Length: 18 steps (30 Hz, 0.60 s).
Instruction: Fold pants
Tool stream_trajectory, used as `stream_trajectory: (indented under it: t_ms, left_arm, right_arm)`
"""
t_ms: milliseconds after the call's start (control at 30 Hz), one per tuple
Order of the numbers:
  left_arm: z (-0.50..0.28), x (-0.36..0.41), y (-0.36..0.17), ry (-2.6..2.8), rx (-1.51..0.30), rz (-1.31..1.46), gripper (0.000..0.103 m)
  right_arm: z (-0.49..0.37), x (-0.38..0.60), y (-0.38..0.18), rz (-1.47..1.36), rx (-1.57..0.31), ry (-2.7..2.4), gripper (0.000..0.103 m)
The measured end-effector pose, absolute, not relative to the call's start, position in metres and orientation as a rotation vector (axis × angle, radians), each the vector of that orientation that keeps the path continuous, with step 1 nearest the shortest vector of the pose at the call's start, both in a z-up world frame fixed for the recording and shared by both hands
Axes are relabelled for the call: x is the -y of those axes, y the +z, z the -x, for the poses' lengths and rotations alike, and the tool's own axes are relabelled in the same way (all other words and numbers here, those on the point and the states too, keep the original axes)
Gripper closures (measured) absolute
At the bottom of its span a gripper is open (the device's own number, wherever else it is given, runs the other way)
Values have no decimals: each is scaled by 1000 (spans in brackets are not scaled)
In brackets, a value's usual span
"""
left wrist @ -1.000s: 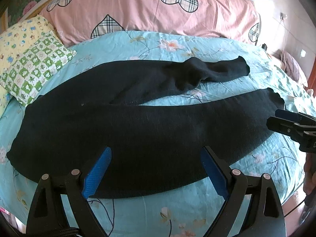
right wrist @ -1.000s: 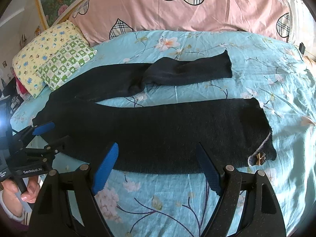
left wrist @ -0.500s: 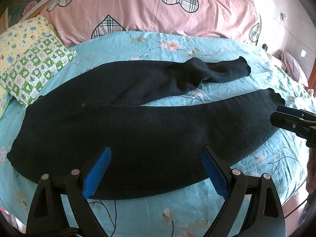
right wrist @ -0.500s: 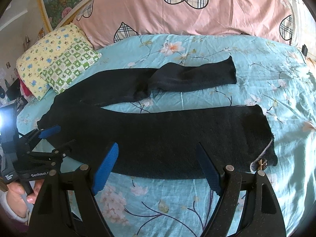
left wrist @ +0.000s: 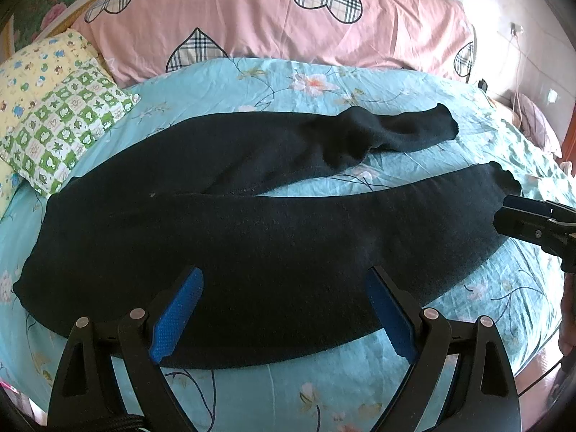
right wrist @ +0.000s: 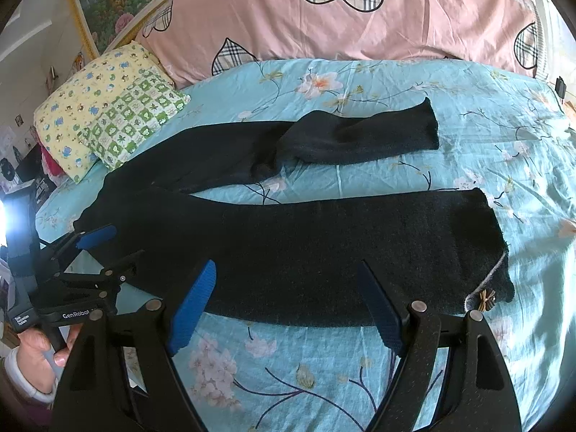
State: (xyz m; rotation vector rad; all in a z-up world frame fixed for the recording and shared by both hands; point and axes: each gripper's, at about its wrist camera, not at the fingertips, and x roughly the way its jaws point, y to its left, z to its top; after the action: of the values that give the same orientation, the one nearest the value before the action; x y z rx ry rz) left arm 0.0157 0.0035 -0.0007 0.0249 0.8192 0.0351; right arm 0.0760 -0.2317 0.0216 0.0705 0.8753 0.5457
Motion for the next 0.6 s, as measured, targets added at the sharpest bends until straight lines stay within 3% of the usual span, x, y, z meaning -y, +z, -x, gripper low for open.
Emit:
stream_trajectory:
  t_ms: [600]
  left_arm:
    - [-16,-3,1,30,-814,-40,10]
  right_arm:
    - [-76,230,23,-72,-875,548,22]
